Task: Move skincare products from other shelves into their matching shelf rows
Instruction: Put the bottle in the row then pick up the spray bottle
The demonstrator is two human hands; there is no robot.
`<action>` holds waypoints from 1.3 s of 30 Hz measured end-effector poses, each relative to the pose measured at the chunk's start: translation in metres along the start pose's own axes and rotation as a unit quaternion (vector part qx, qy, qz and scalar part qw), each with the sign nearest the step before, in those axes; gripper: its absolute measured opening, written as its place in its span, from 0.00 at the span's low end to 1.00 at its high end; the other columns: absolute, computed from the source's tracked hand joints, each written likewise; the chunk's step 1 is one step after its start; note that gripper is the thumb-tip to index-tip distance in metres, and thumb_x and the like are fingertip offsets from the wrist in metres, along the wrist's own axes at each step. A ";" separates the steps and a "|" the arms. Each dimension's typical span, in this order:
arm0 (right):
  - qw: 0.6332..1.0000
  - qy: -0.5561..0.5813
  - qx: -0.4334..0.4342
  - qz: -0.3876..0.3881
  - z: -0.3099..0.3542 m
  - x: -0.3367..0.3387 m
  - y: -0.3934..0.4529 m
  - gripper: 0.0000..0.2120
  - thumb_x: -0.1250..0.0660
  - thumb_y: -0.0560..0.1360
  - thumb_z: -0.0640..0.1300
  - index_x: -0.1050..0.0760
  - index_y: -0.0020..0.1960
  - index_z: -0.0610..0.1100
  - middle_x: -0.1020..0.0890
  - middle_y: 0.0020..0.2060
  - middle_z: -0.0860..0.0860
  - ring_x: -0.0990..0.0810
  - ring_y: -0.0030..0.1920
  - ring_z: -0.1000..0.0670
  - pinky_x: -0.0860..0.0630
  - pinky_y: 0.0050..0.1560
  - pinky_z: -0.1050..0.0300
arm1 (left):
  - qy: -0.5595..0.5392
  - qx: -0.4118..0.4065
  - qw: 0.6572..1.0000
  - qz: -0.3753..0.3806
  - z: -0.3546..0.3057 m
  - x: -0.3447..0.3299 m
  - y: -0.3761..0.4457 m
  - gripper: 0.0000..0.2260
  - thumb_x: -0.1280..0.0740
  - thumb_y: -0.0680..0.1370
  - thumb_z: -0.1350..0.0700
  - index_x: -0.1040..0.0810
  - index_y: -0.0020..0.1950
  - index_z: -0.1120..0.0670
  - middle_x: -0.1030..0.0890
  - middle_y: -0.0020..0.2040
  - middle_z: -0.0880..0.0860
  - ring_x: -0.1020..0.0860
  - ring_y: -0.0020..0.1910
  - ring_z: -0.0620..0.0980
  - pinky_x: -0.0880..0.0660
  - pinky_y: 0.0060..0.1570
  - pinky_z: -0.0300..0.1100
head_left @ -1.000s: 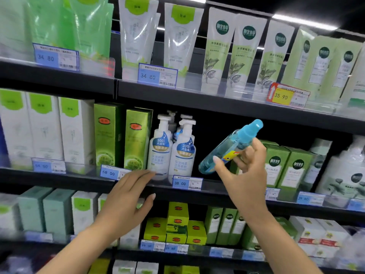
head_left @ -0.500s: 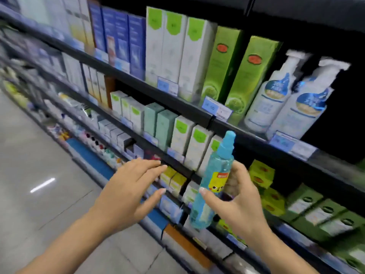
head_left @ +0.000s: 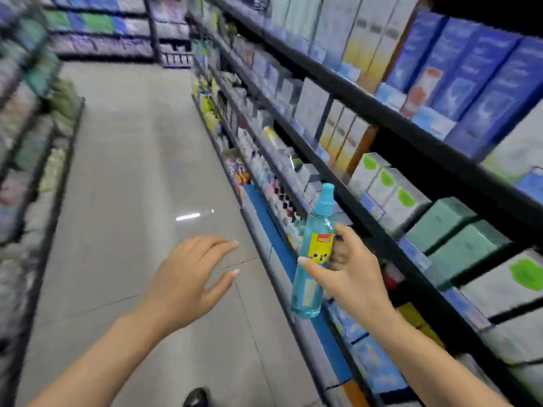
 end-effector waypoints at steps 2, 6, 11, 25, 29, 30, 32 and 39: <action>1.000 0.016 0.008 0.009 0.013 -0.039 0.045 0.21 0.23 0.66 0.41 0.25 0.56 0.53 0.15 0.44 0.56 0.17 0.45 0.56 0.20 0.50 0.57 | 0.010 0.026 1.000 0.001 0.050 0.010 0.013 0.20 0.41 0.78 0.43 0.22 0.60 0.55 0.21 0.53 0.53 0.22 0.51 0.54 0.30 0.50 0.43; 0.999 0.024 0.032 0.026 0.045 -0.117 0.127 0.20 0.24 0.67 0.41 0.25 0.55 0.54 0.16 0.45 0.56 0.17 0.47 0.56 0.21 0.52 0.54 | 0.041 0.037 0.998 -0.004 0.137 0.040 0.046 0.20 0.40 0.77 0.44 0.21 0.59 0.56 0.20 0.53 0.53 0.21 0.50 0.54 0.27 0.50 0.45; 0.995 -0.002 0.076 0.061 0.083 -0.194 0.232 0.17 0.25 0.69 0.45 0.28 0.52 0.57 0.18 0.46 0.60 0.19 0.48 0.58 0.21 0.52 0.53 | 0.065 0.056 0.996 -0.010 0.234 0.072 0.095 0.19 0.40 0.77 0.45 0.23 0.61 0.55 0.21 0.56 0.52 0.23 0.55 0.54 0.25 0.53 0.48; 0.980 0.013 0.185 0.072 0.171 -0.302 0.560 0.18 0.25 0.68 0.49 0.28 0.54 0.58 0.19 0.47 0.63 0.20 0.48 0.61 0.21 0.50 0.58 | 0.173 0.049 0.982 -0.060 0.478 0.142 0.337 0.20 0.41 0.77 0.45 0.24 0.63 0.55 0.21 0.56 0.52 0.22 0.53 0.53 0.24 0.51 0.49; 0.976 0.022 0.201 0.077 0.205 -0.334 0.652 0.17 0.24 0.68 0.48 0.27 0.53 0.55 0.18 0.45 0.61 0.19 0.47 0.59 0.20 0.51 0.54 | 0.202 0.022 0.977 -0.070 0.546 0.167 0.408 0.21 0.41 0.76 0.45 0.23 0.62 0.54 0.20 0.55 0.51 0.21 0.52 0.51 0.24 0.51 0.46; 0.975 0.020 0.206 0.078 0.214 -0.345 0.673 0.17 0.24 0.68 0.48 0.27 0.53 0.55 0.18 0.45 0.61 0.19 0.47 0.59 0.20 0.50 0.53 | 0.206 0.019 0.975 -0.081 0.564 0.175 0.423 0.21 0.41 0.75 0.45 0.23 0.61 0.54 0.20 0.55 0.51 0.22 0.52 0.51 0.25 0.52 0.45; 0.973 0.016 0.216 0.075 0.230 -0.367 0.716 0.17 0.24 0.68 0.48 0.27 0.53 0.56 0.18 0.45 0.61 0.19 0.46 0.59 0.20 0.50 0.53 | 0.218 0.013 0.970 -0.103 0.602 0.189 0.450 0.21 0.41 0.75 0.45 0.22 0.61 0.54 0.20 0.55 0.51 0.22 0.52 0.51 0.25 0.52 0.44; 0.968 -0.005 0.248 0.045 0.275 -0.462 0.854 0.17 0.24 0.66 0.52 0.27 0.51 0.57 0.18 0.43 0.61 0.19 0.44 0.59 0.20 0.47 0.52 | 0.218 -0.002 0.967 -0.131 0.763 0.211 0.531 0.20 0.40 0.74 0.45 0.23 0.62 0.53 0.20 0.55 0.51 0.21 0.52 0.53 0.23 0.51 0.48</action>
Point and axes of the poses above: each hand's wrist, its own y-axis towards the middle knuckle, its own x-axis out of the back of the hand, z = x × y, the point moved 6 cm from there along y, towards the middle knuckle
